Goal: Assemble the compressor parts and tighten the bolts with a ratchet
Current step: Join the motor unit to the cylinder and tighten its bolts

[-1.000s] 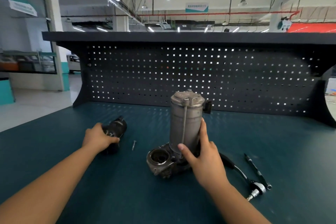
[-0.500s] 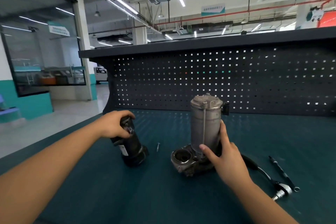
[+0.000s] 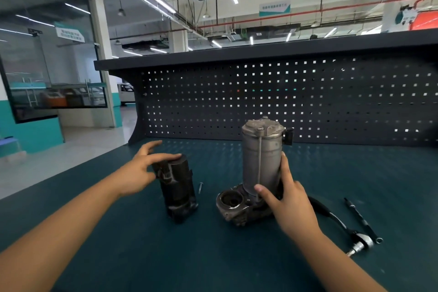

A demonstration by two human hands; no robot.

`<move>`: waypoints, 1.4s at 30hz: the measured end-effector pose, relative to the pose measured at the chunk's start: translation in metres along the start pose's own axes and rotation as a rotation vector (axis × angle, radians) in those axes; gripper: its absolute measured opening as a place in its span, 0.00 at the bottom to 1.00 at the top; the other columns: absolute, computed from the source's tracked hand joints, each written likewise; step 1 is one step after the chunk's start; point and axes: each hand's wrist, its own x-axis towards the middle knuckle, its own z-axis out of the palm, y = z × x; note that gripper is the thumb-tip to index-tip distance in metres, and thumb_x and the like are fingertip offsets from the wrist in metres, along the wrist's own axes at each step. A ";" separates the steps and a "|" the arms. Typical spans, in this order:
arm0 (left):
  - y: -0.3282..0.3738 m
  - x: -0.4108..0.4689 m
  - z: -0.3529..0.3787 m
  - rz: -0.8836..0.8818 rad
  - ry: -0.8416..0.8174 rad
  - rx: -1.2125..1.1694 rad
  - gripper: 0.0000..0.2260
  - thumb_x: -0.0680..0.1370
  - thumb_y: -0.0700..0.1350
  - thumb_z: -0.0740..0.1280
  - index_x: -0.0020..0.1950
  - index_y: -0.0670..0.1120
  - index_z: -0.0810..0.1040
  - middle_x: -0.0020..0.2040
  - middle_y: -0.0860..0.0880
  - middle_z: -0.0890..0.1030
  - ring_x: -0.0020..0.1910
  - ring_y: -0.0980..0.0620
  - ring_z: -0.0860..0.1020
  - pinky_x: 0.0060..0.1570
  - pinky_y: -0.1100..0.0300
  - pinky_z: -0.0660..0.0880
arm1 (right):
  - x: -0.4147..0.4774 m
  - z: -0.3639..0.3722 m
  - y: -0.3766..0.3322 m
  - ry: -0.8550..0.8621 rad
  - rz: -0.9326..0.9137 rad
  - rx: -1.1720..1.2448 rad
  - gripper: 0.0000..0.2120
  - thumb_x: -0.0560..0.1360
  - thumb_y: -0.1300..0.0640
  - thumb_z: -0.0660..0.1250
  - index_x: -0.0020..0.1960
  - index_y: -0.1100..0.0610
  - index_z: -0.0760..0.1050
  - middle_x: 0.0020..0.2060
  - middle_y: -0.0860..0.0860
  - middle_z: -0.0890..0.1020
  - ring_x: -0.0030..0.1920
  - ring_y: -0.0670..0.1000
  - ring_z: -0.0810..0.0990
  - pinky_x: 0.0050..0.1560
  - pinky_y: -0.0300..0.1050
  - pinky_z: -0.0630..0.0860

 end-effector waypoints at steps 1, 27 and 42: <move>-0.001 -0.003 0.004 -0.022 0.045 -0.071 0.35 0.73 0.26 0.57 0.60 0.68 0.69 0.74 0.55 0.52 0.73 0.52 0.54 0.59 0.61 0.68 | 0.000 0.000 0.000 0.001 -0.002 0.000 0.42 0.59 0.23 0.50 0.64 0.28 0.29 0.40 0.43 0.69 0.41 0.42 0.69 0.34 0.40 0.68; -0.024 -0.034 0.083 -0.128 -0.077 -1.168 0.24 0.66 0.37 0.73 0.61 0.36 0.72 0.54 0.40 0.82 0.53 0.45 0.81 0.48 0.59 0.79 | -0.001 0.001 -0.001 -0.002 0.006 -0.001 0.41 0.59 0.23 0.48 0.62 0.26 0.26 0.41 0.43 0.68 0.44 0.46 0.71 0.37 0.42 0.71; 0.064 0.003 0.079 0.048 0.000 -1.151 0.34 0.53 0.52 0.82 0.54 0.43 0.76 0.48 0.48 0.83 0.50 0.50 0.80 0.46 0.63 0.78 | -0.002 -0.002 -0.002 -0.021 -0.007 -0.001 0.41 0.59 0.24 0.49 0.62 0.27 0.25 0.41 0.44 0.70 0.44 0.43 0.70 0.40 0.42 0.73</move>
